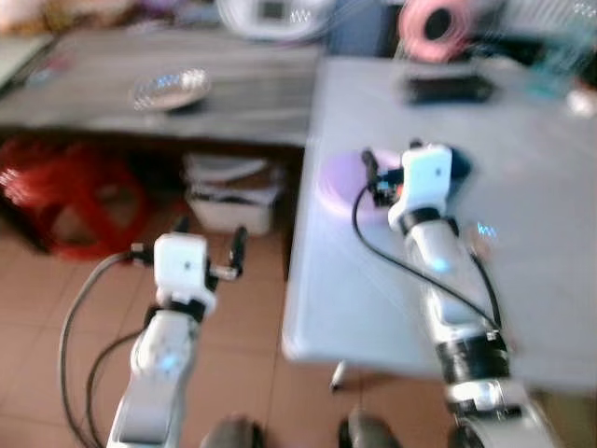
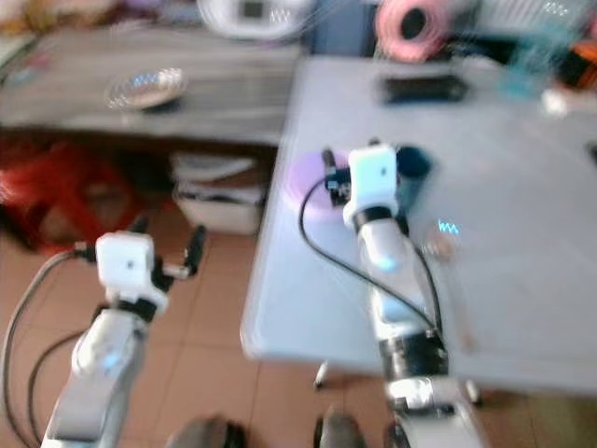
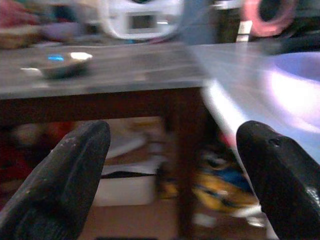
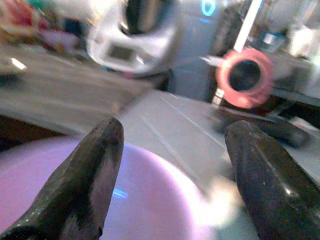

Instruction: Setting the table

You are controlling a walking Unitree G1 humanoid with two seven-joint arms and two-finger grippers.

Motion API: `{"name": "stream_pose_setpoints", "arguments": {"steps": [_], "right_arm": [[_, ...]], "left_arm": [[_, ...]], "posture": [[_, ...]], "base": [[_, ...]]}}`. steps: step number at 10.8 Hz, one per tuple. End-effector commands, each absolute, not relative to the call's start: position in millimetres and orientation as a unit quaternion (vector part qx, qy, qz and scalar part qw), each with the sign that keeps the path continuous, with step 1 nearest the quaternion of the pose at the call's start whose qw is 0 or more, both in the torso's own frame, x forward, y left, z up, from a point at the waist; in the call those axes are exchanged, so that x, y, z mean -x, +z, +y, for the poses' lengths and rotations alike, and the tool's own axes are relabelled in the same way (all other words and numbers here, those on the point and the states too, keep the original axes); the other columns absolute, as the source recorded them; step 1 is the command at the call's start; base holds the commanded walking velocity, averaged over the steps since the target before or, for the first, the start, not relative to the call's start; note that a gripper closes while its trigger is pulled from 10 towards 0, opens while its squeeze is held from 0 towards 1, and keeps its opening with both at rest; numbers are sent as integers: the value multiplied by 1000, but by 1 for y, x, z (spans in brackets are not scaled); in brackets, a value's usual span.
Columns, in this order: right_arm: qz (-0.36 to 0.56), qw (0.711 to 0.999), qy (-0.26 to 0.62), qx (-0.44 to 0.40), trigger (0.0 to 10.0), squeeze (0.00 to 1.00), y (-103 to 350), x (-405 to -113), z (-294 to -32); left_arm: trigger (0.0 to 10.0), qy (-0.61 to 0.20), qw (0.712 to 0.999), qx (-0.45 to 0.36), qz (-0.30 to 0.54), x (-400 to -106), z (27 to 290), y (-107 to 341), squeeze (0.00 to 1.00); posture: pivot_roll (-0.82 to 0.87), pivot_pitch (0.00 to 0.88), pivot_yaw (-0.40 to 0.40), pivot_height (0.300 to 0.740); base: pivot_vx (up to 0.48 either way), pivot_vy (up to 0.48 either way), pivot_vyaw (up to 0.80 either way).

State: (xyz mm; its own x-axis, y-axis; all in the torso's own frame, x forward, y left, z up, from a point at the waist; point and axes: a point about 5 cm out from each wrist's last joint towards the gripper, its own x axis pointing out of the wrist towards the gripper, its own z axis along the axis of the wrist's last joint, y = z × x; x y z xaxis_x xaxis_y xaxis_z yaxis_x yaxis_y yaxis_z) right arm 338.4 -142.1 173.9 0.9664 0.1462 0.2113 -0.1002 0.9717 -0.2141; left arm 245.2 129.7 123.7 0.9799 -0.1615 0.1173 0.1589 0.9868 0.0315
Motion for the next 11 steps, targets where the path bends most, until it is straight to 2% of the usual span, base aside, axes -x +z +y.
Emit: {"name": "stream_pose_setpoints", "arguments": {"steps": [1, 2, 3, 5, 6, 8, 11], "right_arm": [[-129, 983, 81, 104, 10000, 0, 179, -340, -133], [-135, 981, 92, 108, 10000, 0, 181, -340, -131], [-134, 980, 102, 103, 10000, 1000, 181, -339, -130], [-130, 967, 168, 138, 10000, 1000, 180, -336, -118], [-106, 956, 214, 172, 10000, 0, 175, -335, -111], [-58, 943, 253, 208, 10000, 0, 162, -338, -113], [-32, 926, 283, 247, 10000, 0, 154, -343, -110]], "left_arm": [[10000, -66, 995, -21, -67, -244, 138, 127, 0], [10000, -57, 996, -25, -70, -245, 141, 129, 0], [10000, -52, 996, -21, -69, -245, 142, 129, 0], [10000, -47, 996, -13, -70, -247, 143, 132, 0], [10000, -48, 997, -13, -64, -247, 143, 129, 0], [10000, -48, 998, -1, -48, -247, 142, 127, 0], [10000, -51, 998, 3, -33, -244, 140, 121, 0]], "posture": [[41, 131, 12, 740], [41, 131, 12, 740], [40, 133, 10, 740], [41, 135, 14, 740], [36, 135, 17, 740], [35, 145, 18, 740], [38, 157, 17, 740]], "base": [[0, 0, 0], [0, 0, 0], [0, 0, 0], [0, 0, 0], [0, 0, 0], [0, 0, 0], [0, 0, 0]]}}
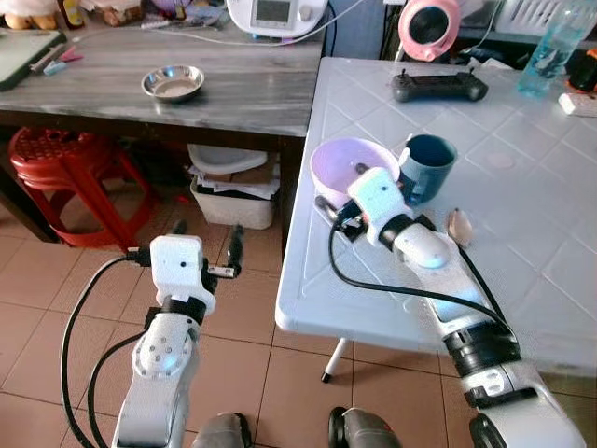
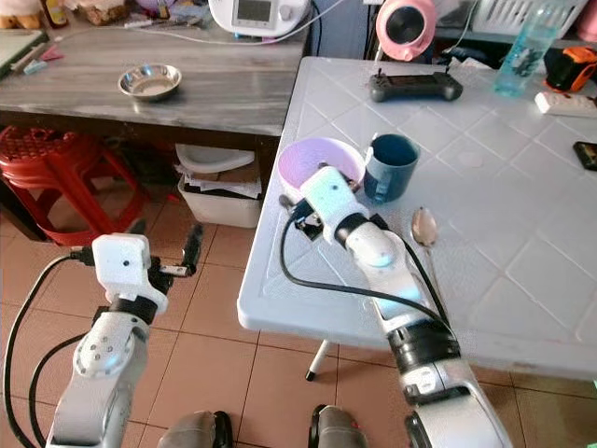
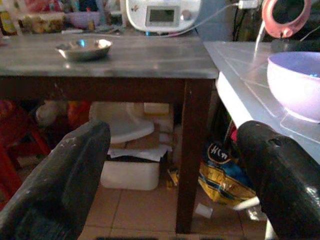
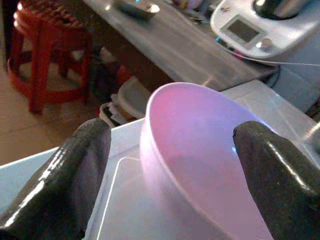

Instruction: Setting the table

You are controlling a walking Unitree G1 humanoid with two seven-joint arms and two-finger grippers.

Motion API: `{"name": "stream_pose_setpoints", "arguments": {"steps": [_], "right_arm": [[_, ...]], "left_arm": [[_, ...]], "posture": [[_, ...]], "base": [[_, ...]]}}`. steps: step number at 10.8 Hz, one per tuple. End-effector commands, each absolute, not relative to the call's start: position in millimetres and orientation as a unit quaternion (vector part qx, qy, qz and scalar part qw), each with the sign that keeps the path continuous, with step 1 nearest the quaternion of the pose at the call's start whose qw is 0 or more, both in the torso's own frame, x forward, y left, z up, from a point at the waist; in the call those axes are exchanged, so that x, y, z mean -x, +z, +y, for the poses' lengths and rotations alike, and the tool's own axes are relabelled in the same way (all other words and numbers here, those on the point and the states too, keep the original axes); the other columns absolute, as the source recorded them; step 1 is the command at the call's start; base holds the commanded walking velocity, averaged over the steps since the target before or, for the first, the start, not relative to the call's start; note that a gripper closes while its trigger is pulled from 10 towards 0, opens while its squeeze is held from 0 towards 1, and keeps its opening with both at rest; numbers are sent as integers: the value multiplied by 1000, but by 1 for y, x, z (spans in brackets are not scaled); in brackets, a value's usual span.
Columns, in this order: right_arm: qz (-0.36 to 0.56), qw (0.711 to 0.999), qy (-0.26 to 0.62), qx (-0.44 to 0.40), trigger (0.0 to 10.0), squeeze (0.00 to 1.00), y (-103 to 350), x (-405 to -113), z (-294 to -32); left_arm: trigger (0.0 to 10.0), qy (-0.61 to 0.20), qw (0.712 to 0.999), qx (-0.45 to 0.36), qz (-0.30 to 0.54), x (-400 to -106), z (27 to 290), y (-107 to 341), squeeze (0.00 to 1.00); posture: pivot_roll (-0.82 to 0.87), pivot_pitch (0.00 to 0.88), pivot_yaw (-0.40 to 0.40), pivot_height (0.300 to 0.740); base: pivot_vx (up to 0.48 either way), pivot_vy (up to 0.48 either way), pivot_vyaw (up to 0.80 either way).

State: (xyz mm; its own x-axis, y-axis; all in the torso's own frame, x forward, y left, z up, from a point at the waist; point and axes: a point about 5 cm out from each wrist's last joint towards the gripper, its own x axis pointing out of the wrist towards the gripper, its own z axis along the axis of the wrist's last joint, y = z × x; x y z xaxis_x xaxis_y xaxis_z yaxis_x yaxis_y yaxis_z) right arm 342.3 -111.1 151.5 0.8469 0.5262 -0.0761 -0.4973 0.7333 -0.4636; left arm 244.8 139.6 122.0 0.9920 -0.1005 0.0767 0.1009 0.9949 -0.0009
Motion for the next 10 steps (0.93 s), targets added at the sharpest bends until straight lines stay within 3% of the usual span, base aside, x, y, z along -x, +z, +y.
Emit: {"name": "stream_pose_setpoints", "arguments": {"steps": [1, 2, 3, 6, 10], "right_arm": [[-29, 921, 289, 260, 10000, 0, 152, -344, -108], [-27, 917, 290, 273, 6078, 0, 151, -350, -100], [-19, 910, 288, 299, 0, 0, 149, -357, -90], [24, 900, 302, 313, 0, 0, 145, -363, -89], [62, 912, 263, 308, 0, 0, 145, -366, -112]], "left_arm": [[10000, -51, 998, 5, -28, -244, 140, 120, 0], [10000, -55, 998, 9, -19, -243, 139, 117, 0], [10000, -57, 998, 10, -17, -243, 136, 117, 0], [10000, -56, 998, 15, -5, -242, 138, 114, 0], [10000, -57, 998, 17, 1, -244, 136, 113, 0]], "posture": [[39, 160, 14, 740], [35, 161, 15, 740], [41, 165, 16, 740], [35, 171, 12, 740], [30, 172, 12, 740]], "base": [[0, 0, 0], [0, 0, 0], [0, 0, 0], [0, 0, 0], [0, 0, 0]]}}
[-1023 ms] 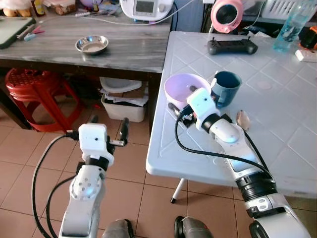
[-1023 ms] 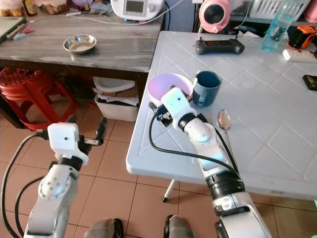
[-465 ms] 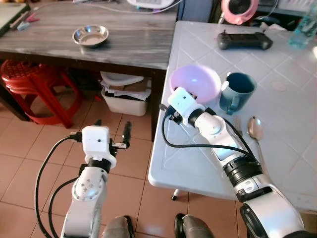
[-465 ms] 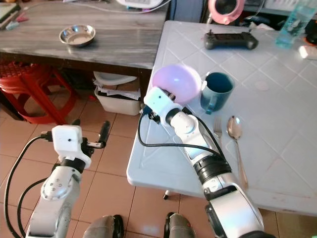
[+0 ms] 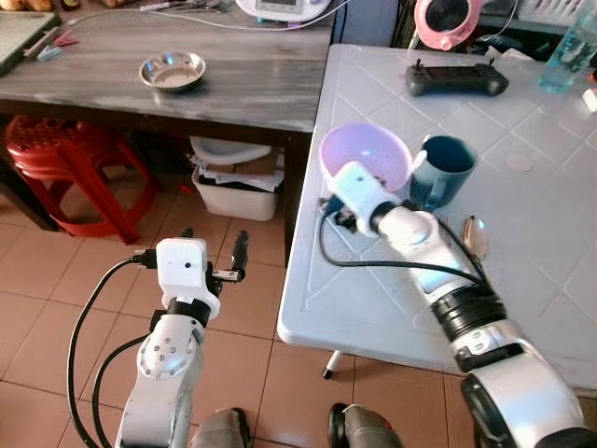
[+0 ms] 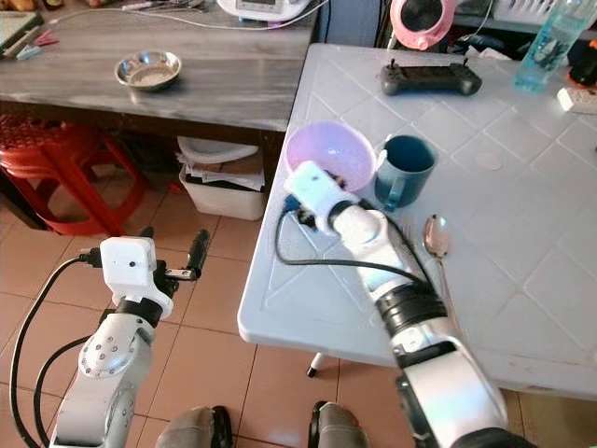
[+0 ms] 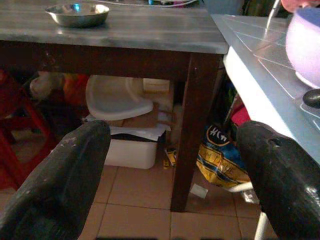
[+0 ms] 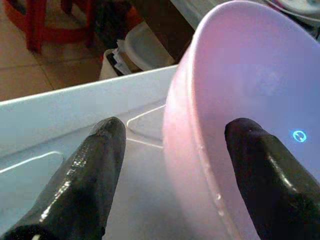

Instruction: Setting the table

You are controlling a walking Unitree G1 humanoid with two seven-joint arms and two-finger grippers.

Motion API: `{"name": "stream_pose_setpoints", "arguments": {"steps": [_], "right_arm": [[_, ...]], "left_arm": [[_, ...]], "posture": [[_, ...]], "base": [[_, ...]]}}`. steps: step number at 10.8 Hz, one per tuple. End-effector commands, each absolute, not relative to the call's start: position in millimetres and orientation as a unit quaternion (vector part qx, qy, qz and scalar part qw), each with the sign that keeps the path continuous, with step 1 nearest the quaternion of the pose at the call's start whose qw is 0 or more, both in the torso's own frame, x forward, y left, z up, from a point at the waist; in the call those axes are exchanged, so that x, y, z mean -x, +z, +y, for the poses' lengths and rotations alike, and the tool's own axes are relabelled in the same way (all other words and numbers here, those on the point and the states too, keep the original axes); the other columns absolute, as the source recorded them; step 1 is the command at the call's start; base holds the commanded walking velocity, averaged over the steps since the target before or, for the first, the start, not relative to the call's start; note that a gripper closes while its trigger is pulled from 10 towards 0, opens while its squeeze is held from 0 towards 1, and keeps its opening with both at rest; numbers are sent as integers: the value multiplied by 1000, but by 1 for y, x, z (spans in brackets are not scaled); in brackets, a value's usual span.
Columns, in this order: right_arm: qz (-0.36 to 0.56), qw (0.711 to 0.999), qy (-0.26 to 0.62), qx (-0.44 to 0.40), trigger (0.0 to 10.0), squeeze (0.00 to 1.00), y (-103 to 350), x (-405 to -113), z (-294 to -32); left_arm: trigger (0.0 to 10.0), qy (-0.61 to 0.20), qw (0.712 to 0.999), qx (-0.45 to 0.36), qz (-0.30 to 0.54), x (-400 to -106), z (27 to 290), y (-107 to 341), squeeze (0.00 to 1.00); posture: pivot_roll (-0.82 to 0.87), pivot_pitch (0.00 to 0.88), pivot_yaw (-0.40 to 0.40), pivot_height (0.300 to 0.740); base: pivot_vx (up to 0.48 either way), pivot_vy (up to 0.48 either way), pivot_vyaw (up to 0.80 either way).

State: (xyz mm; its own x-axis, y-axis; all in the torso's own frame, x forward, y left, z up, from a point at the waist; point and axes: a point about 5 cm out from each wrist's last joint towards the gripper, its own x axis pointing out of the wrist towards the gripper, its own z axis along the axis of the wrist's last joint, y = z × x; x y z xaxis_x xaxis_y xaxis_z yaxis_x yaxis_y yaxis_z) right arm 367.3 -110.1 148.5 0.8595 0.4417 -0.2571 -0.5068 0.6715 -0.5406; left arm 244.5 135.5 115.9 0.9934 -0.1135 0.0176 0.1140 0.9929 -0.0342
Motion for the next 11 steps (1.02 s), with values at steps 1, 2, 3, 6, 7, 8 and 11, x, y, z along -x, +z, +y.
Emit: {"name": "stream_pose_setpoints", "arguments": {"steps": [1, 2, 3, 6, 7, 8, 11], "right_arm": [[73, 913, 259, 306, 0, 0, 142, -365, -115], [71, 912, 268, 303, 10000, 0, 142, -361, -114], [65, 913, 258, 308, 10000, 0, 144, -361, -116], [59, 912, 275, 298, 10000, 1000, 160, -358, -115], [57, 909, 287, 296, 10000, 0, 171, -358, -115], [57, 908, 293, 295, 10000, 0, 180, -358, -115], [98, 891, 311, 317, 0, 0, 169, -350, -123]], "left_arm": [[10000, -58, 998, 16, 3, -244, 137, 113, 0], [10000, -60, 998, 15, 6, -245, 137, 112, 0], [10000, -62, 998, 15, 10, -244, 136, 111, 0], [10000, -70, 997, 10, 28, -243, 135, 107, 0], [10000, -74, 997, 7, 34, -243, 134, 106, 0], [10000, -76, 996, 5, 38, -243, 134, 105, 0], [10000, -84, 995, 2, 52, -242, 132, 101, 0]], "posture": [[29, 172, 13, 740], [28, 173, 15, 740], [29, 173, 15, 740], [33, 176, 17, 740], [33, 177, 17, 740], [32, 177, 17, 740], [27, 177, 16, 740]], "base": [[0, 0, 0], [0, 0, 0], [0, 0, 0], [0, 0, 0], [0, 0, 0], [0, 0, 0], [0, 0, 0]]}}
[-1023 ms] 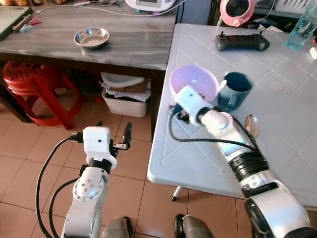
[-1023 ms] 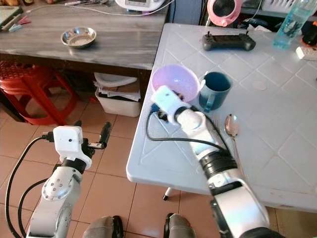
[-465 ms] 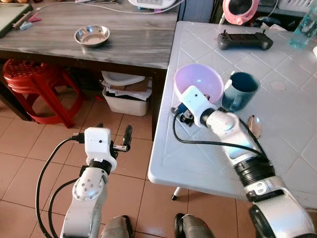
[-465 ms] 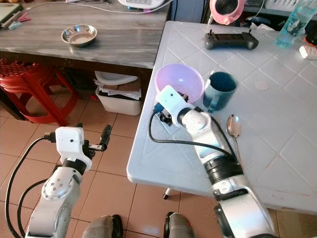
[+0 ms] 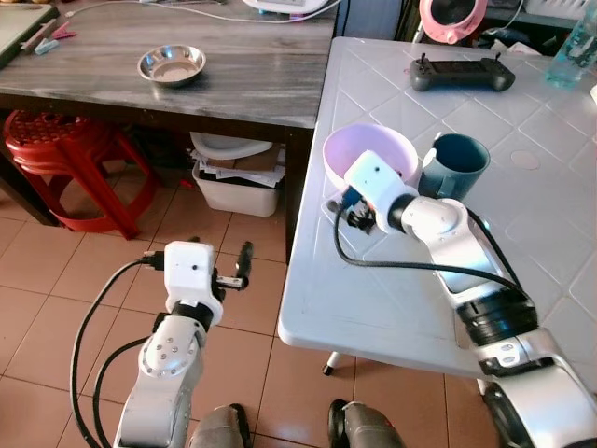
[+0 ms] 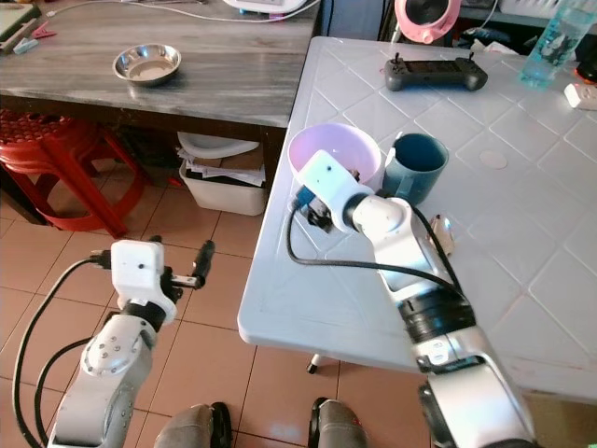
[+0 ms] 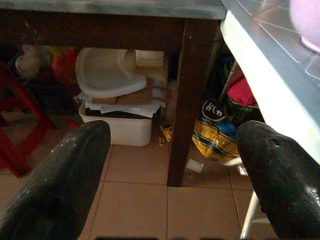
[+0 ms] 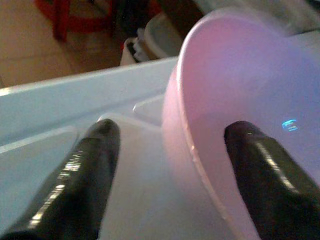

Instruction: Setting the table

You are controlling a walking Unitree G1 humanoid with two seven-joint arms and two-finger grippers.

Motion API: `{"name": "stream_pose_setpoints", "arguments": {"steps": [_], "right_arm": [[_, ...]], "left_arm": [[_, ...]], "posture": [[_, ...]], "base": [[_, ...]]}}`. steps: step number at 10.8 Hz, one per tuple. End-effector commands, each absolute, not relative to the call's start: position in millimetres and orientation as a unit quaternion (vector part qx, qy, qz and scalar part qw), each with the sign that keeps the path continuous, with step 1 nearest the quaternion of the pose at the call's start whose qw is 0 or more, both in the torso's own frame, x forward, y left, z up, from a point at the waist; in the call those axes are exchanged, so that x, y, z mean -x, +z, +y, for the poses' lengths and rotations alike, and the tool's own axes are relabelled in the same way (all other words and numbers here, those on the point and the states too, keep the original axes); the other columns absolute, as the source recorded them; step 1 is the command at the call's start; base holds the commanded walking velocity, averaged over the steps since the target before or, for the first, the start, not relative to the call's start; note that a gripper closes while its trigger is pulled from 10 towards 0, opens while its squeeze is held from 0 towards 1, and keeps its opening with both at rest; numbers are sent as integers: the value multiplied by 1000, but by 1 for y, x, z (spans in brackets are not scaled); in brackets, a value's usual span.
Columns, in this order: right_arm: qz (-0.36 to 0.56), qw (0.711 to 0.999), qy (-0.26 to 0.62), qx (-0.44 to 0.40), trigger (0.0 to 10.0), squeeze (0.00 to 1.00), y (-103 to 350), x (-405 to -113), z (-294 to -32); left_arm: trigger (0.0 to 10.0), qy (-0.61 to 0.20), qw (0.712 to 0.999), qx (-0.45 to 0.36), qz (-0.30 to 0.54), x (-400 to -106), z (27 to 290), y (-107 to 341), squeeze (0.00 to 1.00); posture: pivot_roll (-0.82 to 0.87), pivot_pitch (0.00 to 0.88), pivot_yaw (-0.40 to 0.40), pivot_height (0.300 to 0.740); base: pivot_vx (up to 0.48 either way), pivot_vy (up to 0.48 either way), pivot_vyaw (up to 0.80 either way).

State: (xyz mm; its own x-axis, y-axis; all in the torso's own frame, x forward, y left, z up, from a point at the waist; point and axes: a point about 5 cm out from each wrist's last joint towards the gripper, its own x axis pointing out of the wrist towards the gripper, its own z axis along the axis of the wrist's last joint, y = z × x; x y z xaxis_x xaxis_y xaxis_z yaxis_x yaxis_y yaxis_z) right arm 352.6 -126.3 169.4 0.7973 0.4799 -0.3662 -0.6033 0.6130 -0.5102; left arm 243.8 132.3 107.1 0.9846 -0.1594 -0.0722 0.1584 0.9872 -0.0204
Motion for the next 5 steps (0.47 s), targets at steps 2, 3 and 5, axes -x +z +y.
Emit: {"name": "stream_pose_setpoints", "arguments": {"steps": [2, 3, 5], "right_arm": [[114, 872, 328, 344, 0, 0, 163, -346, -127], [119, 866, 337, 351, 0, 0, 161, -345, -128], [120, 857, 341, 367, 0, 0, 159, -344, -129]], "left_arm": [[10000, -88, 995, 1, 56, -243, 132, 101, 0], [10000, -91, 994, -3, 60, -243, 131, 99, 0], [10000, -116, 992, 18, 47, -240, 127, 103, 0]], "posture": [[26, 172, 17, 740], [26, 171, 15, 740], [28, 173, 13, 740]], "base": [[0, 0, 0], [0, 0, 0], [0, 0, 0]]}}
